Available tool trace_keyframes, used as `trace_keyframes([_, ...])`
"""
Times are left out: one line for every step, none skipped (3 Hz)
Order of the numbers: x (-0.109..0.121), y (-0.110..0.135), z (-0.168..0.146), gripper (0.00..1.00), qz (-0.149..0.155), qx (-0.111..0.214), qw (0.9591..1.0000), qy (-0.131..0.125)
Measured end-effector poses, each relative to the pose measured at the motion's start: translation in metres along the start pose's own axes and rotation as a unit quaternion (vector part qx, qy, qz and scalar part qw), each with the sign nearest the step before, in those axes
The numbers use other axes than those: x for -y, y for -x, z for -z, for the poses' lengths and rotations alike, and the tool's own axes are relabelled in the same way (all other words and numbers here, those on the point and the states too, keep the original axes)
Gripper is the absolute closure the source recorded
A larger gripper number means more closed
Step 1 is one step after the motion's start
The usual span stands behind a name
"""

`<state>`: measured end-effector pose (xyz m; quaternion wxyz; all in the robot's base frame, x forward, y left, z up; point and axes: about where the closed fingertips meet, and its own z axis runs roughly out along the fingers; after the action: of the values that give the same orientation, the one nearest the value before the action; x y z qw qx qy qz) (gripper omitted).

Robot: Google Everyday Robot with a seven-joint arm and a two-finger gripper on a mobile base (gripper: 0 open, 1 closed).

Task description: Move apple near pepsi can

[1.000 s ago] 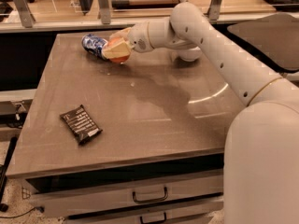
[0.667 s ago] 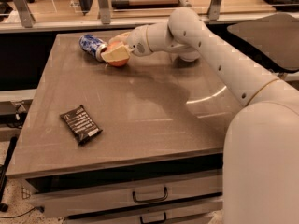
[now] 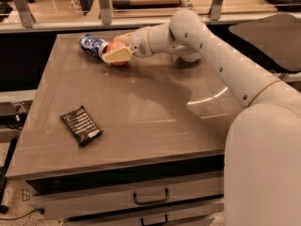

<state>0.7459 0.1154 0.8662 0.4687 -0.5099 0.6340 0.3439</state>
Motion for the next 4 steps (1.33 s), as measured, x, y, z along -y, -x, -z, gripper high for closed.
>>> trace_keyframes([0.004, 0.0, 0.004, 0.0, 0.001, -0.001, 1.0, -0.001])
trace_keyframes([0.004, 0.001, 0.006, 0.0, 0.002, -0.001, 1.0, -0.002])
trace_keyframes([0.01, 0.015, 0.06, 0.0, 0.023, 0.01, 0.9994, -0.026])
trace_keyframes([0.002, 0.049, 0.196, 0.0, 0.07, 0.023, 0.9908, -0.114])
